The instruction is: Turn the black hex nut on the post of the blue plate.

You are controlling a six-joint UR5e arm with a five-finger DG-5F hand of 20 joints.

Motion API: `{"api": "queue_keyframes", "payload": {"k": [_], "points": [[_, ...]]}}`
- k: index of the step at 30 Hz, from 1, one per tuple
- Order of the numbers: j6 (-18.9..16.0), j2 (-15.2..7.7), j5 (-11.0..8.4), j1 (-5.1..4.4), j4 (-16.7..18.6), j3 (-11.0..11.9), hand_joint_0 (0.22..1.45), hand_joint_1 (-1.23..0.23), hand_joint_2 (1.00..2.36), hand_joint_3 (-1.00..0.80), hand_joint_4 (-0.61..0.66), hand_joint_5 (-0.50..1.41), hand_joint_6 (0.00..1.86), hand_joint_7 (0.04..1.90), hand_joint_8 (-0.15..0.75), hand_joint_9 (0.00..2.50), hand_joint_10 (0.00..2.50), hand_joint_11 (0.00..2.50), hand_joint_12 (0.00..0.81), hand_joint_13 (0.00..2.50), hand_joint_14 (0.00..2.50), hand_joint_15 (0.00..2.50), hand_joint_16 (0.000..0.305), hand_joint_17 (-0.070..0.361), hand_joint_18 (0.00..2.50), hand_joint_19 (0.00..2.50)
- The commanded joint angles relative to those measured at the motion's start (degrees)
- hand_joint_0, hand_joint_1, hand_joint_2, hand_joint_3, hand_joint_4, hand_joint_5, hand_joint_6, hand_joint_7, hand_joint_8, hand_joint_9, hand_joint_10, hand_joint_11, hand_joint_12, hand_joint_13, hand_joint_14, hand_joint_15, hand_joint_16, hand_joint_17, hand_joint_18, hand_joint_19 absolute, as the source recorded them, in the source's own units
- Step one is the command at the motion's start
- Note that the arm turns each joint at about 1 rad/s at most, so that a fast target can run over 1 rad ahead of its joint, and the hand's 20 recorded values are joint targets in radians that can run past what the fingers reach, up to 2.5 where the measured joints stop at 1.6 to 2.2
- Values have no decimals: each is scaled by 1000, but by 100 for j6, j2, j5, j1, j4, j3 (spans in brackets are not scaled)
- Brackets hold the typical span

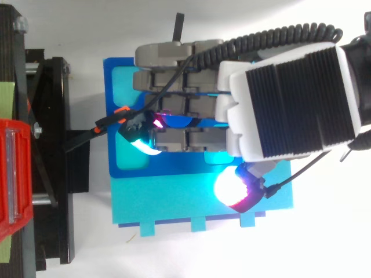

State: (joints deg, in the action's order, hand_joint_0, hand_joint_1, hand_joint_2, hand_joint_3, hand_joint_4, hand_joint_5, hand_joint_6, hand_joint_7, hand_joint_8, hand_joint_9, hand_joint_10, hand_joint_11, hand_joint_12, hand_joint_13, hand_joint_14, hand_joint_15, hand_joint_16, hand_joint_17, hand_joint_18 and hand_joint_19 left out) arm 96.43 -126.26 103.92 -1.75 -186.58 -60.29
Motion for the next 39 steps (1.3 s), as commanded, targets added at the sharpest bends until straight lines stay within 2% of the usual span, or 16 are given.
{"api": "queue_keyframes", "payload": {"k": [1, 5, 12, 16, 39], "points": [[7, -4, -109, -107, 61, -53, 457, -462, 1000, -500, 241, -161, 502, 744, 284, 557, 0, 0, 369, 369, 0, 26, 47, 105, 199, 160], [7, -4, -197, -177, 280, -158, 457, -463, 1000, -500, 242, -161, 502, 747, 283, 554, 0, 0, 368, 366, 0, 29, 47, 105, 194, 155], [-10, -224, -162, -186, 298, -88, 457, -463, 1000, -500, 243, -161, 502, 746, 284, 553, 0, 0, 366, 361, 0, 24, 47, 105, 191, 159], [-19, -224, -136, -186, 307, -79, 457, -463, 1000, -500, 244, -161, 502, 745, 284, 553, 0, 0, 366, 360, 2, 30, 47, 106, 191, 160], [192, -224, -127, -28, 342, -61, 457, -462, 1000, -500, 242, -161, 502, 745, 283, 554, 0, 0, 369, 363, 0, 27, 47, 106, 192, 167]]}}
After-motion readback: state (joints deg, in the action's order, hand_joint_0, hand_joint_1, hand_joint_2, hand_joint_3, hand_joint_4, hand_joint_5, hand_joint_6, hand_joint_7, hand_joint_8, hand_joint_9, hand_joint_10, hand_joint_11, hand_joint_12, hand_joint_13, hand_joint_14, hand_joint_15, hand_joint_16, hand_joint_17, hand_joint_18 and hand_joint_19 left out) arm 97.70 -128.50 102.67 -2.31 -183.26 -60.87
